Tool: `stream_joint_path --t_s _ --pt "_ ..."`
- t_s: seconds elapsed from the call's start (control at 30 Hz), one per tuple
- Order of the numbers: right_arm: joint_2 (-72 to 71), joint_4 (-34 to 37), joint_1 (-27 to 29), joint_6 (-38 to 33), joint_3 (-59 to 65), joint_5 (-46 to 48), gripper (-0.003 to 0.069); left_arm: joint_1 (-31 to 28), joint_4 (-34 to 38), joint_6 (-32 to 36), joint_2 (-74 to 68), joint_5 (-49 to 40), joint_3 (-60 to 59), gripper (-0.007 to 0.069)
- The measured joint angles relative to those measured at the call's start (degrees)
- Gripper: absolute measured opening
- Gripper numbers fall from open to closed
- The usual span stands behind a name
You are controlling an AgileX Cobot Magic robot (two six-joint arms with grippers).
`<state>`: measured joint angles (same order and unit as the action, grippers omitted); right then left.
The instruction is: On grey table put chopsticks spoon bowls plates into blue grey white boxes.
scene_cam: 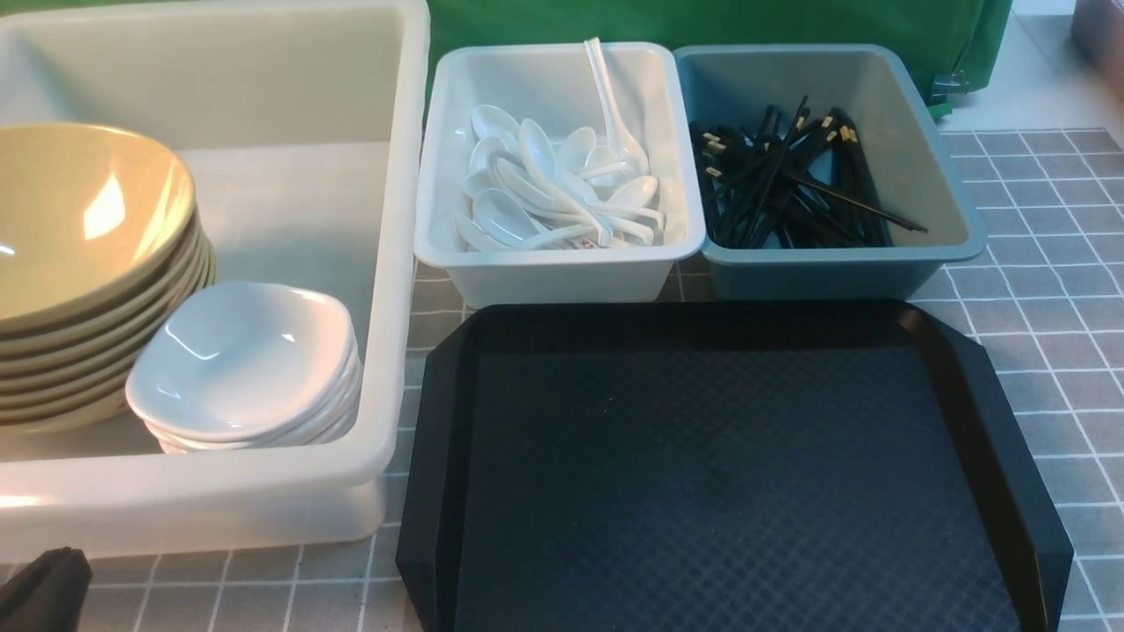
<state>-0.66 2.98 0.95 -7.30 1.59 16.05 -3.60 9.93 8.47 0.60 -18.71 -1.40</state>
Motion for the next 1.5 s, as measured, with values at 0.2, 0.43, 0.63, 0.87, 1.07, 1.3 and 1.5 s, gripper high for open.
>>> stream_joint_path --t_s 0.2,0.43,0.63,0.87,1.07,1.3,1.5 --pt "0.00 0.00 0.00 0.00 0.00 0.11 0.0075 0.00 1.23 0.00 0.07 0.00 0.00 -0.0008" --pt "0.00 0.00 0.00 -0.04 0.00 0.11 0.0078 0.00 1.31 0.00 0.08 0.00 0.00 -0.0008" --pt "0.00 0.00 0.00 -0.04 0.00 0.11 0.0082 0.00 1.33 -0.04 0.14 0.00 0.00 -0.0008" --pt "0.00 0.00 0.00 -0.04 0.00 0.11 0.0092 0.00 1.33 -0.04 0.14 0.00 0.00 -0.0008" --pt "0.00 0.00 0.00 -0.04 0.00 0.11 0.0097 0.00 1.33 -0.04 0.14 0.00 0.00 -0.0008" --pt "0.00 0.00 0.00 -0.04 0.00 0.11 0.0097 0.00 1.33 -0.04 0.14 0.00 0.00 -0.0008" --pt "0.00 0.00 0.00 -0.04 0.00 0.11 0.0097 0.00 1.33 -0.04 0.14 0.00 0.00 -0.0008"
